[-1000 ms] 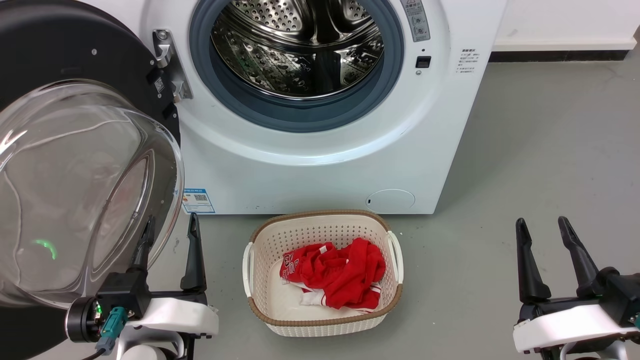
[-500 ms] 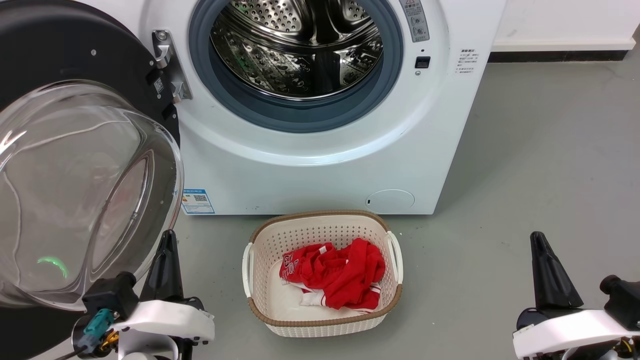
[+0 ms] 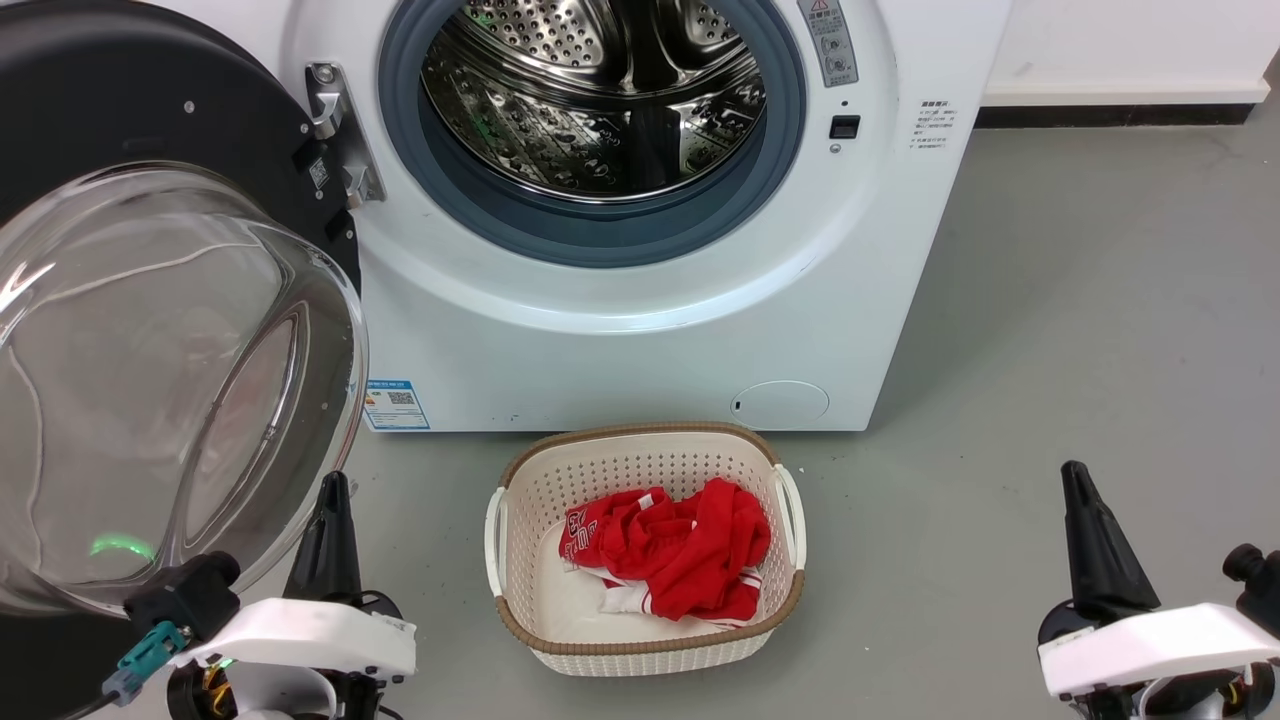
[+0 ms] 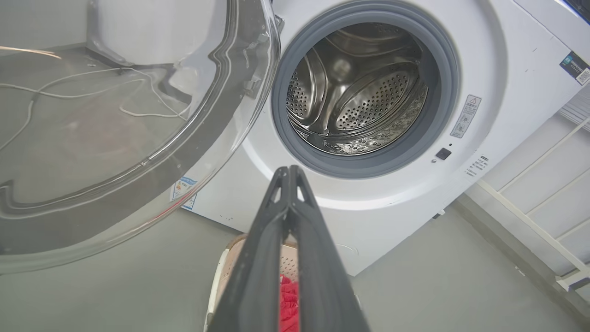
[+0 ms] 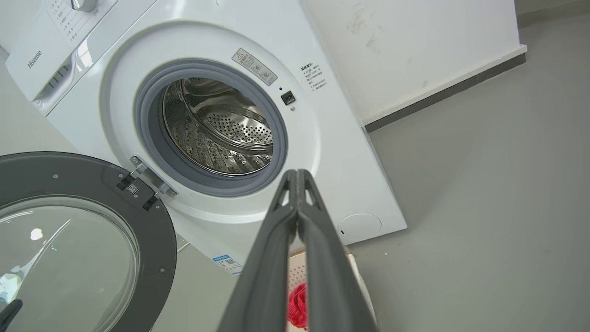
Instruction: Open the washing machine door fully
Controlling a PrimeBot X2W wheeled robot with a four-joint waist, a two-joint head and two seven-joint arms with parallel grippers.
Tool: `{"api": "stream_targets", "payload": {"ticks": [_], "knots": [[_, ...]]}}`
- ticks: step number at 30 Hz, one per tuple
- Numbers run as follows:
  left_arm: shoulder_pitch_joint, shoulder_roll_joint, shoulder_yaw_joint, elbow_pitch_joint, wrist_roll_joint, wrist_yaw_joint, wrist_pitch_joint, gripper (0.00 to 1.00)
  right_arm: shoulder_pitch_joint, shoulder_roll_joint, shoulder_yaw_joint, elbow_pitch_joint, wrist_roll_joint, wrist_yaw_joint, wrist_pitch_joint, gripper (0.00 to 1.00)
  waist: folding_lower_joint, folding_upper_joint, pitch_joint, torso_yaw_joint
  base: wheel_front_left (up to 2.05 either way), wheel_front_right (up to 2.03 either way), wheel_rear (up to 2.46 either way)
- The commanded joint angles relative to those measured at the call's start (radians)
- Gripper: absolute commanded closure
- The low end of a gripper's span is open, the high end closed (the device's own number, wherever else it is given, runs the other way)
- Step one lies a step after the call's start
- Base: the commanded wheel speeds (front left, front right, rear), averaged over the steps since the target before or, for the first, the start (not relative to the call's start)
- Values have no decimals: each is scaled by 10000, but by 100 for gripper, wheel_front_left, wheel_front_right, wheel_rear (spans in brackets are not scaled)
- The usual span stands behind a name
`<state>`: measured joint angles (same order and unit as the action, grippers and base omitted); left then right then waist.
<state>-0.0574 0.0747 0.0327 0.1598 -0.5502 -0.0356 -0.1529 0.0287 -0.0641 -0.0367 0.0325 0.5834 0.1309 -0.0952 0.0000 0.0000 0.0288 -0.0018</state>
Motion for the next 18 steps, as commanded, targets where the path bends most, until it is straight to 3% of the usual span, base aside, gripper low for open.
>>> {"api": "stream_targets", "payload": {"ticks": [1, 18], "knots": [[-249, -8, 52, -87, -420, -65, 85, 100, -307, -100, 9, -57, 446, 1, 62, 100, 0, 0, -4, 1, 0, 0, 0], [-336, -59, 239, 130, -2902, -284, 715, 100, -585, -168, -18, 459, 2978, 0, 420, 100, 0, 0, -47, 4, 0, 0, 0]]}}
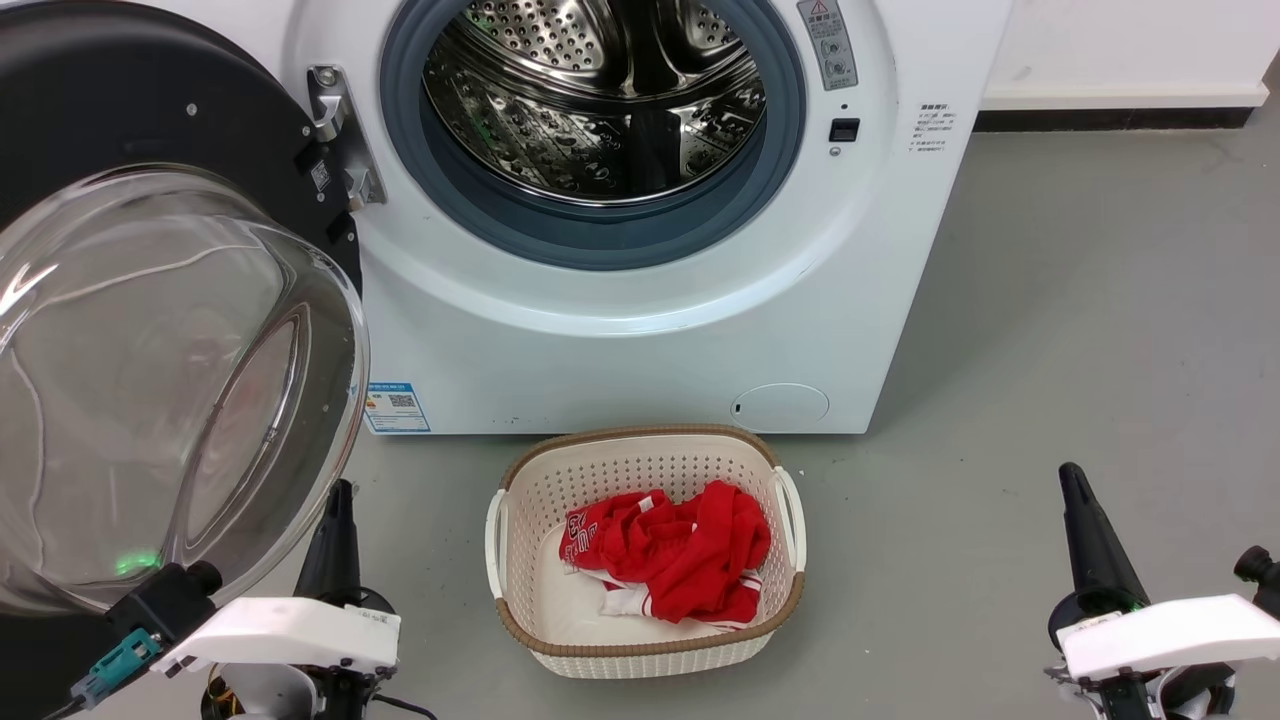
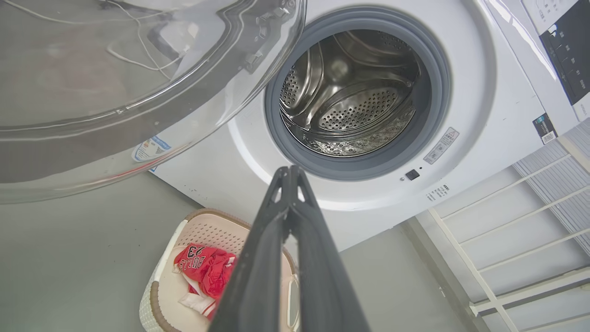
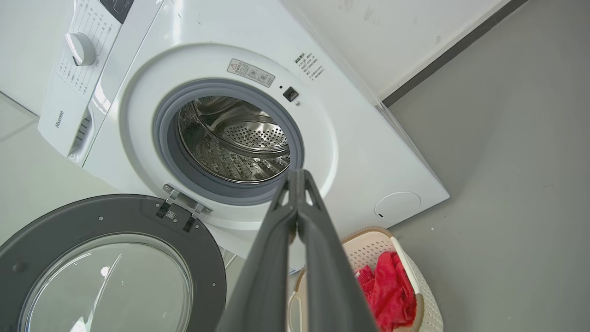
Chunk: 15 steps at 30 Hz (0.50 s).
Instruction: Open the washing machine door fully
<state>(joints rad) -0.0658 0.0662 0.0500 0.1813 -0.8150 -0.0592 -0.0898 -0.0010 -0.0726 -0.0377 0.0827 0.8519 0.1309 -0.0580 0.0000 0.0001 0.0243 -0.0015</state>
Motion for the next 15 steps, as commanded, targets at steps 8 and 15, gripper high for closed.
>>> {"api": "stream_targets", "payload": {"ticks": [8, 15], "knots": [[-289, 3, 133, -1, -1144, -133, 307, 100, -371, -98, -34, 146, 1187, 0, 193, 100, 0, -1, -20, 2, 0, 0, 0], [-318, -14, 196, 76, -1985, -213, 521, 100, -468, -106, -63, 322, 2034, 0, 335, 100, 0, -1, -37, 3, 0, 0, 0]]}}
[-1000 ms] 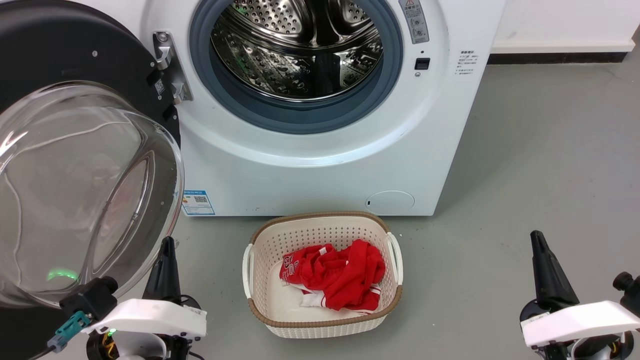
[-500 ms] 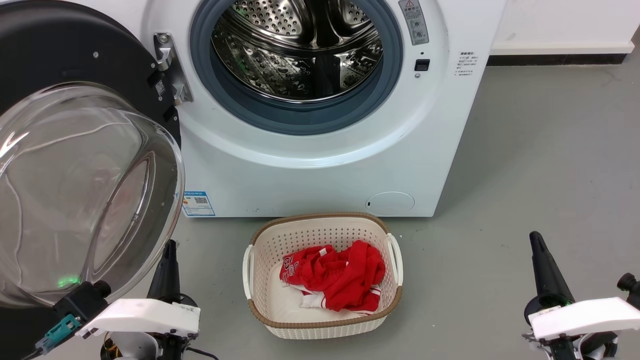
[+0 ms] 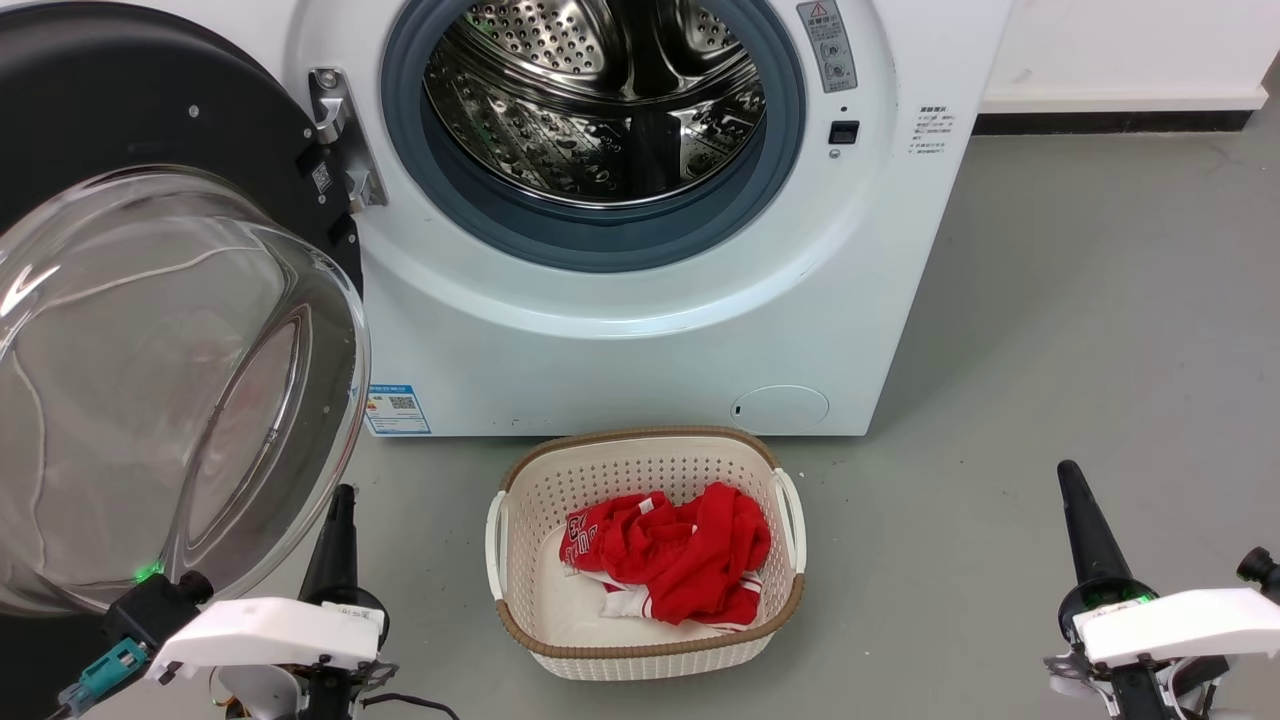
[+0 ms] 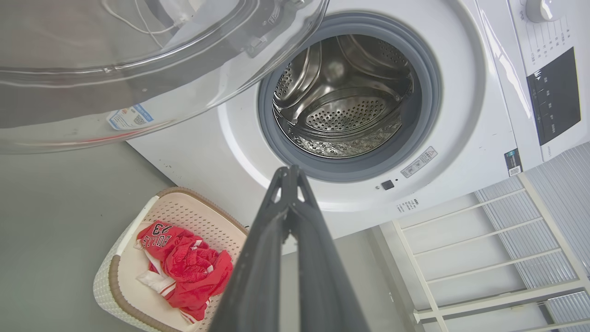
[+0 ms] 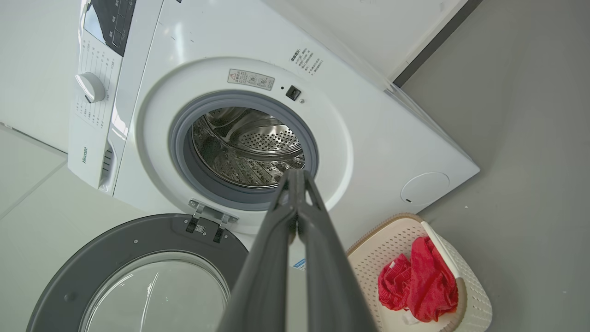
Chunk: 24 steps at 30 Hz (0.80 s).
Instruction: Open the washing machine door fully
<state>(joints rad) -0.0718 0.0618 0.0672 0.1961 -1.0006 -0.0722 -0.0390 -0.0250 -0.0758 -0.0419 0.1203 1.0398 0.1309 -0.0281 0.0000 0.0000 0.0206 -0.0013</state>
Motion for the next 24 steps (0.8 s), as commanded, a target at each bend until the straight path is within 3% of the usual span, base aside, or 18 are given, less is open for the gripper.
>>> {"api": "stream_targets", "payload": {"ticks": [1, 24], "knots": [[-265, 28, 33, -60, -247, -96, 43, 100, -243, -75, -25, -31, 271, 0, 50, 100, 0, 0, -2, 1, 0, 0, 0], [-330, -30, 226, 163, -2623, -298, 654, 100, -490, -69, -141, 481, 2622, 0, 470, 100, 0, 0, -60, 5, 0, 0, 0]]}}
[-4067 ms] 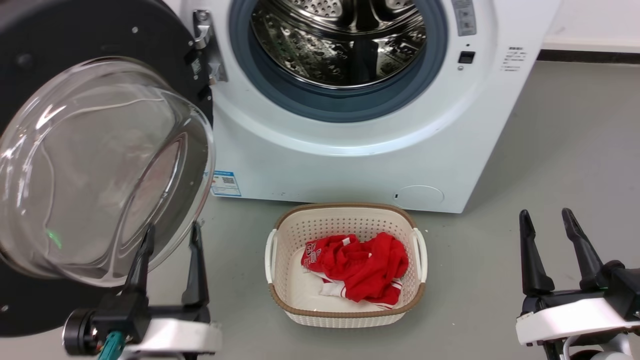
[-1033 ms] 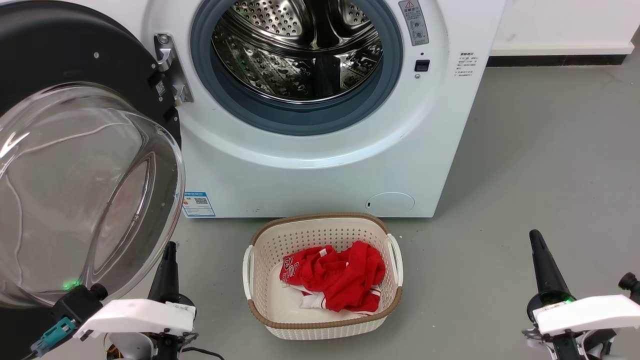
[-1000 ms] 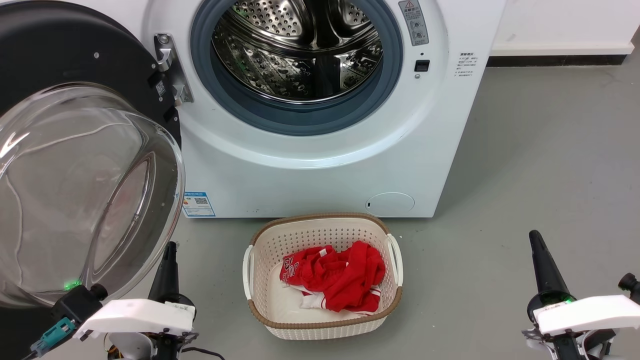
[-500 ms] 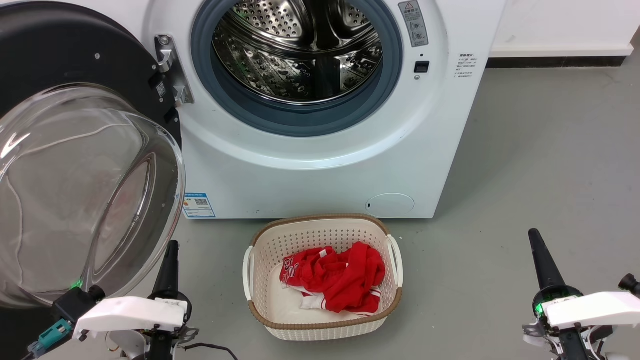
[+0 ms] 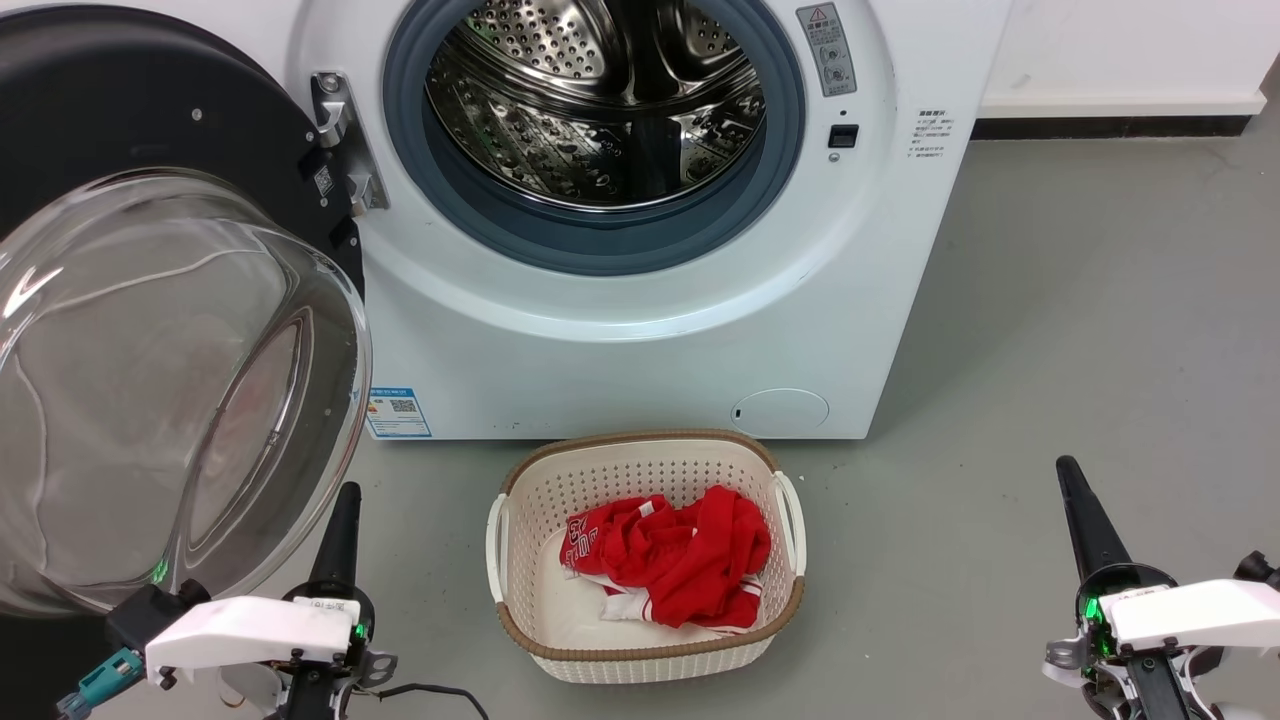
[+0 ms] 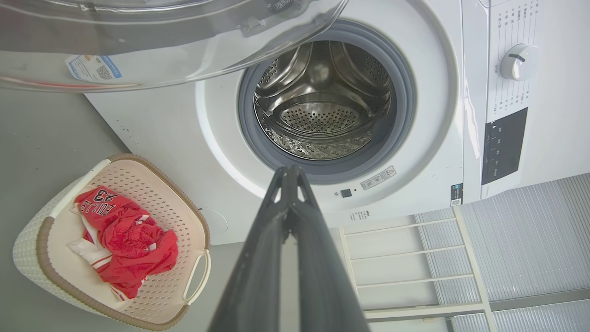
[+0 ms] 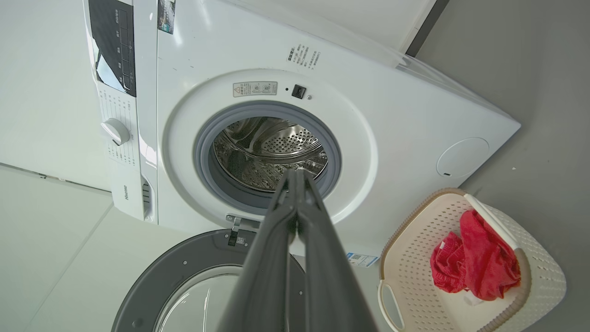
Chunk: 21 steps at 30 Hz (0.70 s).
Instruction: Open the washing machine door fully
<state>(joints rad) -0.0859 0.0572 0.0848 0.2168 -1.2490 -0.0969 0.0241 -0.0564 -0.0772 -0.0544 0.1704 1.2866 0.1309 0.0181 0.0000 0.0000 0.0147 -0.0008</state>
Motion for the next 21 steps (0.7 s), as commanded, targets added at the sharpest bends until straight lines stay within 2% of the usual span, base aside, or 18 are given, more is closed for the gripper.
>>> {"api": "stream_targets", "payload": {"ticks": [1, 21], "knots": [[-194, 14, 58, -34, -235, -62, 54, 100, -186, -54, -23, 3, 244, -1, 30, 100, 0, 0, -3, 0, 0, 0, 0], [-253, -29, 181, 139, -1941, -206, 494, 100, -374, -18, -140, 376, 1906, -1, 360, 100, 0, 0, -54, 4, 0, 0, 0]]}}
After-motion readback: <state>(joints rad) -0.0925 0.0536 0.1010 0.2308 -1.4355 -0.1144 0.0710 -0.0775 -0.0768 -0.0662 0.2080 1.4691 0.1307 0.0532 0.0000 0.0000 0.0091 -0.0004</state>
